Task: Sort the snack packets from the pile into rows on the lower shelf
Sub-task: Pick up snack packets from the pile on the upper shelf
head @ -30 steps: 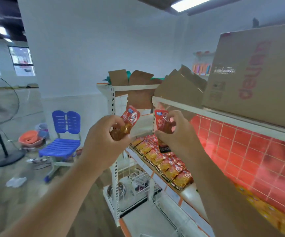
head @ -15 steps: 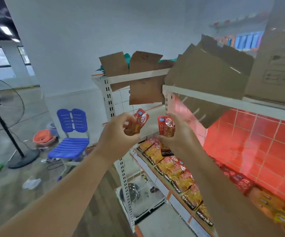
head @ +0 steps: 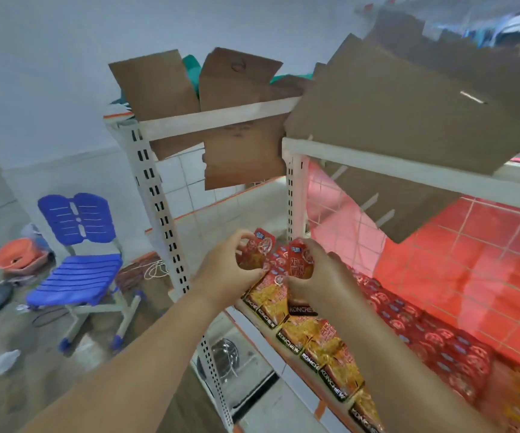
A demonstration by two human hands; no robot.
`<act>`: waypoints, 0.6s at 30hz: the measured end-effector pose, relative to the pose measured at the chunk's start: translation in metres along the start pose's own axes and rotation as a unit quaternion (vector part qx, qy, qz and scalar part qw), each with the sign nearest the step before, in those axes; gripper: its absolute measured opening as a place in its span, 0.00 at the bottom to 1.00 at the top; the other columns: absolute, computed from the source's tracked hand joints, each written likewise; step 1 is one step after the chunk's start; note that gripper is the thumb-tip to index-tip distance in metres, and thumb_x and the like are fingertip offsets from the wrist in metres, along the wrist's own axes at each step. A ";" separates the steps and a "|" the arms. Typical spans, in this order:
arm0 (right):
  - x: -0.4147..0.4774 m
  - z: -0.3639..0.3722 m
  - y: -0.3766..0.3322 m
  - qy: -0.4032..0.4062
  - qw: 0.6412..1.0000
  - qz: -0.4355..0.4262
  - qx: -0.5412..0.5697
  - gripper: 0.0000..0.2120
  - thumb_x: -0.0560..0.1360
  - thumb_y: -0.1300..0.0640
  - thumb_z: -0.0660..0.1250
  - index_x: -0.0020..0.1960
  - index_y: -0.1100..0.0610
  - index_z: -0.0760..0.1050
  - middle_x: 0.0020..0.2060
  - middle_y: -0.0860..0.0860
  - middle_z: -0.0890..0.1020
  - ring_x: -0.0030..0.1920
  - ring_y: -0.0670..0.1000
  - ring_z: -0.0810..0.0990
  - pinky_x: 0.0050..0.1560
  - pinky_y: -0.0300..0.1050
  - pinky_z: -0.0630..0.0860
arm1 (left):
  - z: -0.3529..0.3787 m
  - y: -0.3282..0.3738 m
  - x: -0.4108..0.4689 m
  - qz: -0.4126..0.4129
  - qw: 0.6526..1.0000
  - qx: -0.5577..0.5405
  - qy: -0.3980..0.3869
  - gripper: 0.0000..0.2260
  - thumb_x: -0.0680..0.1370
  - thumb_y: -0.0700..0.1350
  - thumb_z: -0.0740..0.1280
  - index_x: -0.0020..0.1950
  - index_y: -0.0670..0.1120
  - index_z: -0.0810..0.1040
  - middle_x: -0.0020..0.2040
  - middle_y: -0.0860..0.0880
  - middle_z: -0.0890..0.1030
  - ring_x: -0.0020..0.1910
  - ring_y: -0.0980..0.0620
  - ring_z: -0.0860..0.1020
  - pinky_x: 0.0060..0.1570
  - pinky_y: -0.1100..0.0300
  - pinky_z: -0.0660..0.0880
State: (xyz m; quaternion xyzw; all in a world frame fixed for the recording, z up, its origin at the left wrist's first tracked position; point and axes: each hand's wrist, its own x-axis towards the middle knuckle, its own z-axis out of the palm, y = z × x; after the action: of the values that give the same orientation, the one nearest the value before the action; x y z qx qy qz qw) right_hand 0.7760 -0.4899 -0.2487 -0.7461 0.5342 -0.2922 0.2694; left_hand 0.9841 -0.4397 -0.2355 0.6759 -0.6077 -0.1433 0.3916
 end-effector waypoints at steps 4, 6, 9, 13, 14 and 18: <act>0.029 0.038 0.007 -0.004 0.998 0.055 -0.027 0.42 0.70 0.36 0.74 0.78 0.37 0.57 0.62 0.49 0.78 0.55 0.50 0.80 0.54 0.50 0.79 | 0.021 -0.044 0.044 -0.021 0.999 -0.018 -0.034 0.27 0.67 0.55 0.79 0.60 0.70 0.70 0.53 0.62 0.79 0.51 0.60 0.80 0.50 0.52 0.82; 0.042 0.056 0.009 -0.009 0.995 0.091 -0.027 0.42 0.69 0.35 0.73 0.77 0.37 0.56 0.62 0.50 0.78 0.56 0.54 0.82 0.55 0.55 0.81 | 0.033 -0.064 0.062 -0.010 0.999 -0.015 -0.044 0.26 0.66 0.57 0.77 0.58 0.71 0.68 0.52 0.59 0.79 0.50 0.58 0.80 0.50 0.53 0.82; 0.062 0.091 0.009 0.021 0.986 0.156 -0.052 0.43 0.69 0.35 0.72 0.77 0.37 0.54 0.61 0.50 0.76 0.51 0.54 0.82 0.50 0.53 0.80 | 0.052 -0.100 0.090 0.024 0.996 0.005 -0.081 0.25 0.67 0.59 0.75 0.59 0.69 0.68 0.51 0.59 0.77 0.49 0.56 0.79 0.45 0.62 0.76; 0.073 0.129 0.001 0.038 0.972 0.208 -0.106 0.41 0.70 0.39 0.73 0.75 0.41 0.56 0.56 0.52 0.73 0.47 0.53 0.79 0.43 0.50 0.78 | 0.067 -0.132 0.098 0.014 0.994 0.022 -0.106 0.33 0.66 0.66 0.71 0.69 0.63 0.67 0.53 0.58 0.73 0.50 0.55 0.75 0.40 0.70 0.65; 0.075 0.138 -0.002 0.045 0.967 0.220 -0.120 0.40 0.70 0.39 0.74 0.74 0.42 0.57 0.53 0.52 0.70 0.49 0.55 0.79 0.44 0.51 0.77 | 0.067 -0.139 0.097 0.028 0.993 0.022 -0.111 0.33 0.66 0.67 0.71 0.68 0.62 0.67 0.51 0.59 0.73 0.48 0.56 0.74 0.40 0.72 0.63; 0.075 0.161 -0.005 0.053 0.950 0.269 -0.150 0.39 0.69 0.40 0.74 0.74 0.46 0.60 0.55 0.53 0.74 0.54 0.58 0.79 0.45 0.50 0.75 | 0.071 -0.155 0.093 0.057 0.992 0.014 -0.114 0.28 0.67 0.67 0.74 0.62 0.62 0.68 0.44 0.64 0.70 0.46 0.57 0.75 0.41 0.64 0.72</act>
State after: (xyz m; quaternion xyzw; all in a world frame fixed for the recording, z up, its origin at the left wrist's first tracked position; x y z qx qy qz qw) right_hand 0.9153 -0.5460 -0.3438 -0.5902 0.7662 -0.1640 0.1942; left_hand 1.0674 -0.5588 -0.3645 0.6249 -0.6876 -0.1889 0.3177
